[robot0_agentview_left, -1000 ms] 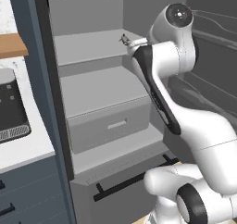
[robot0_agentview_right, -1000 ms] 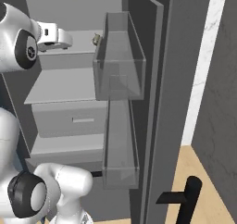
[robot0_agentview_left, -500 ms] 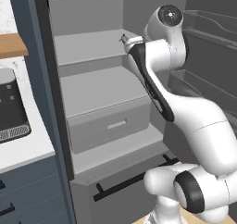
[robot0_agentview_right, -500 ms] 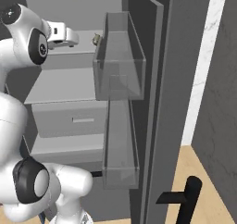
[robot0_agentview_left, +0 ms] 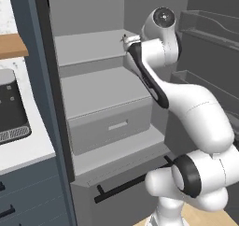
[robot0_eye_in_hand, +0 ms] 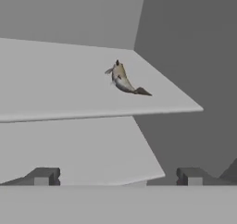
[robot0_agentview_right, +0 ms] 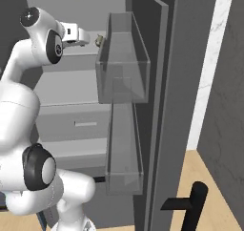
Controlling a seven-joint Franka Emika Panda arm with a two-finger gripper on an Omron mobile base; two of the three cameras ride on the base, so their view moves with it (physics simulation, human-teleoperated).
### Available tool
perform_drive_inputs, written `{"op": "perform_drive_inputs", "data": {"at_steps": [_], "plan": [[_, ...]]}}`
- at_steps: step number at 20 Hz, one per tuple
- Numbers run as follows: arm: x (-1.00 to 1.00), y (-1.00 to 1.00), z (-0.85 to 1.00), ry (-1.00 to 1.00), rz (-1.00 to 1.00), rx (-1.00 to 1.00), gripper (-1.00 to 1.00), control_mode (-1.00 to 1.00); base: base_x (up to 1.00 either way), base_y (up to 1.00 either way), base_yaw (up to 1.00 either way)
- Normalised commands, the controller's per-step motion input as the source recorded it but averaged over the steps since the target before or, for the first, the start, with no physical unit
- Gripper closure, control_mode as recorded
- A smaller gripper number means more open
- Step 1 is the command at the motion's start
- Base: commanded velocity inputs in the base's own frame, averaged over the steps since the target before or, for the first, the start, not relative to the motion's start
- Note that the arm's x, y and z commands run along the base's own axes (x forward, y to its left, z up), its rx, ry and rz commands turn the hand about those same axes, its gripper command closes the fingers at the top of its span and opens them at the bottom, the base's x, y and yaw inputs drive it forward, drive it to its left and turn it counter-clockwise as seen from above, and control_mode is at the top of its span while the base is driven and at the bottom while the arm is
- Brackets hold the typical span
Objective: Place one eggplant and one fish in each tupperware on the nearby counter, to pack two identical lunches.
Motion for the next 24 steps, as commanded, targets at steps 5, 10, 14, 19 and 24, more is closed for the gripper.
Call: {"op": "perform_drive_inputs", "data": {"at_steps": [5, 10, 14, 19, 24], "plan": [[0.57, 0.0, 0.0, 0.03, 0.0, 0.0, -1.0, -1.0, 0.0, 0.0, 0.0], [0.53, 0.0, -0.1, 0.05, 0.0, 0.0, -1.0, -1.0, 0.0, 0.0, 0.0], [0.55, 0.0, 0.0, 0.04, 0.0, 0.0, -1.0, -1.0, 0.0, 0.0, 0.0], [0.55, 0.0, -0.03, 0.05, 0.0, 0.0, -1.0, -1.0, 0.0, 0.0, 0.0], [0.55, 0.0, -0.02, 0.03, 0.0, 0.0, -1.0, -1.0, 0.0, 0.0, 0.0]]}}
